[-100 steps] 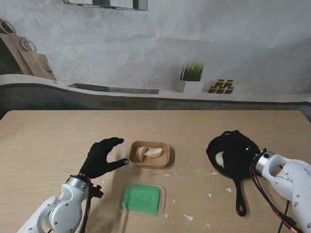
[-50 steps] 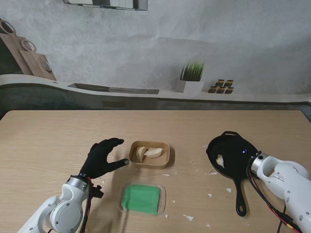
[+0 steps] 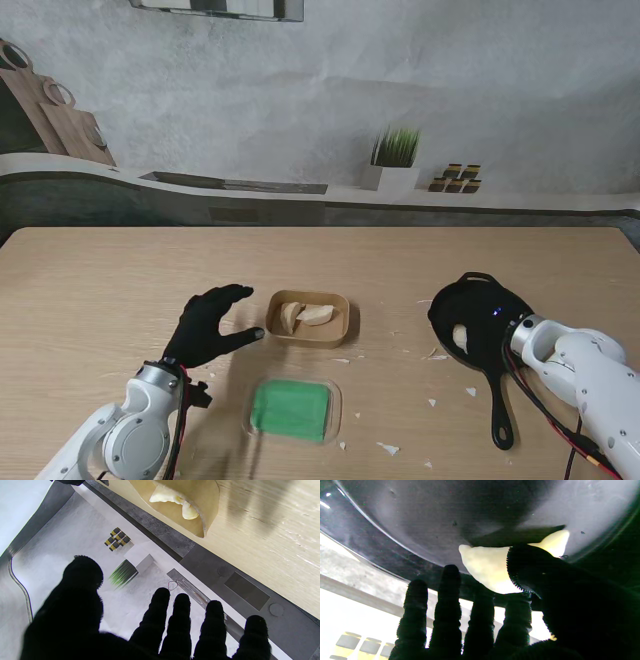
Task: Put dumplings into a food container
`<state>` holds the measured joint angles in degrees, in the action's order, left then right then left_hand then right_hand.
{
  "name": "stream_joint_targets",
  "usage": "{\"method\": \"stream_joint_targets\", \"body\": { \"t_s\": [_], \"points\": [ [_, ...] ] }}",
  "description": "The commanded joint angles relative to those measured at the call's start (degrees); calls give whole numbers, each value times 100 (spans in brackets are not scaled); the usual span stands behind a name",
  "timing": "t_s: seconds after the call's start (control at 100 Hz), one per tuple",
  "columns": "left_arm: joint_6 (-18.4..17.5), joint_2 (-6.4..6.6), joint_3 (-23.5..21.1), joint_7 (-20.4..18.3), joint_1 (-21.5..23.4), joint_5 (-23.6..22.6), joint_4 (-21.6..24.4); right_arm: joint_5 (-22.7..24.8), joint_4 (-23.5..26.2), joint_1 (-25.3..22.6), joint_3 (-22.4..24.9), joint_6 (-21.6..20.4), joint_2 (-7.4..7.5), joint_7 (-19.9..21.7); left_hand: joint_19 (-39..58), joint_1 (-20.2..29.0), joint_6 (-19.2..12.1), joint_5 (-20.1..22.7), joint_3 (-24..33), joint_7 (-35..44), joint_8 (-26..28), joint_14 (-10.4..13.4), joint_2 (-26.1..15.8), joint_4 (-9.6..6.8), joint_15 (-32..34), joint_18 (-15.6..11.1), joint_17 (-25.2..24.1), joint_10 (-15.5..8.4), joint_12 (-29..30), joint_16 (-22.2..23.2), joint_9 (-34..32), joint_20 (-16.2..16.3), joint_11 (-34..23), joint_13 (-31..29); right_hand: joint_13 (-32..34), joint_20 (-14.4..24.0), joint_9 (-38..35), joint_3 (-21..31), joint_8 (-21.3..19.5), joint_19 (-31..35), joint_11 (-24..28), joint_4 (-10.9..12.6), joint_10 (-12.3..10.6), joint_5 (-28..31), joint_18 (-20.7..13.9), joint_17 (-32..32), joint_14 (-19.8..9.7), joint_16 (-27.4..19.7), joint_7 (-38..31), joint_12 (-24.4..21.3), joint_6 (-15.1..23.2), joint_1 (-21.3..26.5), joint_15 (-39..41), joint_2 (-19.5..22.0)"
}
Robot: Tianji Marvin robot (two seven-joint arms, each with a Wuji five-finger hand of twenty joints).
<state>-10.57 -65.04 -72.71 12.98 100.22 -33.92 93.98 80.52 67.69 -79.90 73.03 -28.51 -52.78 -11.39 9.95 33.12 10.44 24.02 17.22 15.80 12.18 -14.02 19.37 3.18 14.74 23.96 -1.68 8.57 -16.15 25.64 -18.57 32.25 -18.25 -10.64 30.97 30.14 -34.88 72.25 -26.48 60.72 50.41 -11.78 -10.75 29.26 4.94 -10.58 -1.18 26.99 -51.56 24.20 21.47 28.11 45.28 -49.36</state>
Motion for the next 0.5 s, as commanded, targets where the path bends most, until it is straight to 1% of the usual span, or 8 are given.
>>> {"method": "stream_joint_targets", "body": {
  "t_s": [0.0,0.11,0.14,0.17,0.24,0.33,0.42,0.49],
  "points": [
    [-21,-14,-12,-66,7,-2,8,28,-131,-23,-70,71,-15,70,-204,108,-89,-83,-15,-1,45,112,-99,-174,11,-175,5,97,-72,76,40,-8,-34,57,295,43,-281,387,-19,249,243,260,132,316,164,-109,107,115,13,114,4,146,212,-281],
    [-37,-14,-19,-60,5,1,-3,32,-225,23,-157,127,0,38,-204,105,-99,-87,-13,-2,45,116,-108,-173,13,-182,4,82,-73,77,39,-8,-35,53,555,28,-594,424,-173,432,477,246,251,552,204,-220,159,181,-144,220,-17,147,398,-326],
    [-42,-14,-21,-60,4,-4,-8,33,-254,35,-182,140,4,10,-204,104,-90,-82,-15,0,46,105,-101,-172,14,-176,5,98,-74,78,34,-8,-37,50,613,-35,-696,404,-276,483,519,0,276,671,208,-230,155,192,-152,165,-17,186,443,-372],
    [-44,-13,-21,-61,3,-8,-12,30,-287,47,-209,159,6,-34,-204,102,-91,-79,-18,2,46,115,-90,-172,17,-176,5,93,-73,78,36,-9,-36,45,731,-94,-906,388,-88,533,584,-357,305,854,236,-253,157,191,-239,42,2,252,482,-481],
    [-44,-12,-20,-66,1,-4,-19,12,-338,65,-251,199,8,-92,-206,102,-95,-84,-12,-1,45,114,-99,-173,13,-172,3,90,-72,77,36,-9,-34,48,1016,-141,-1280,355,337,599,638,-671,389,1126,315,-351,188,179,-524,-66,34,385,545,-640],
    [-41,-11,-16,-74,-4,-3,-25,27,-404,100,-321,247,24,-83,-206,108,-87,-81,-5,0,46,105,-93,-174,14,-176,3,97,-72,77,38,-9,-34,43,1153,-152,-1405,365,441,634,629,-739,404,1190,349,-459,192,161,-564,-103,-11,405,549,-704],
    [-36,-9,-15,-83,-4,-5,-27,7,-496,146,-413,328,33,-60,-206,109,-92,-78,-2,2,47,104,-94,-174,16,-179,3,97,-73,78,38,-9,-35,37,1207,-158,-1419,390,419,658,596,-726,412,1206,370,-529,190,155,-600,-119,-49,407,552,-741],
    [-38,-9,-19,-81,-5,-9,-29,-10,-585,194,-503,389,42,-90,-206,107,-89,-72,-2,5,48,104,-93,-173,16,-178,3,100,-73,78,35,-9,-36,36,1387,-138,-1594,382,397,770,627,-793,448,1300,397,-665,211,166,-729,-122,-23,464,627,-817]
  ]
}}
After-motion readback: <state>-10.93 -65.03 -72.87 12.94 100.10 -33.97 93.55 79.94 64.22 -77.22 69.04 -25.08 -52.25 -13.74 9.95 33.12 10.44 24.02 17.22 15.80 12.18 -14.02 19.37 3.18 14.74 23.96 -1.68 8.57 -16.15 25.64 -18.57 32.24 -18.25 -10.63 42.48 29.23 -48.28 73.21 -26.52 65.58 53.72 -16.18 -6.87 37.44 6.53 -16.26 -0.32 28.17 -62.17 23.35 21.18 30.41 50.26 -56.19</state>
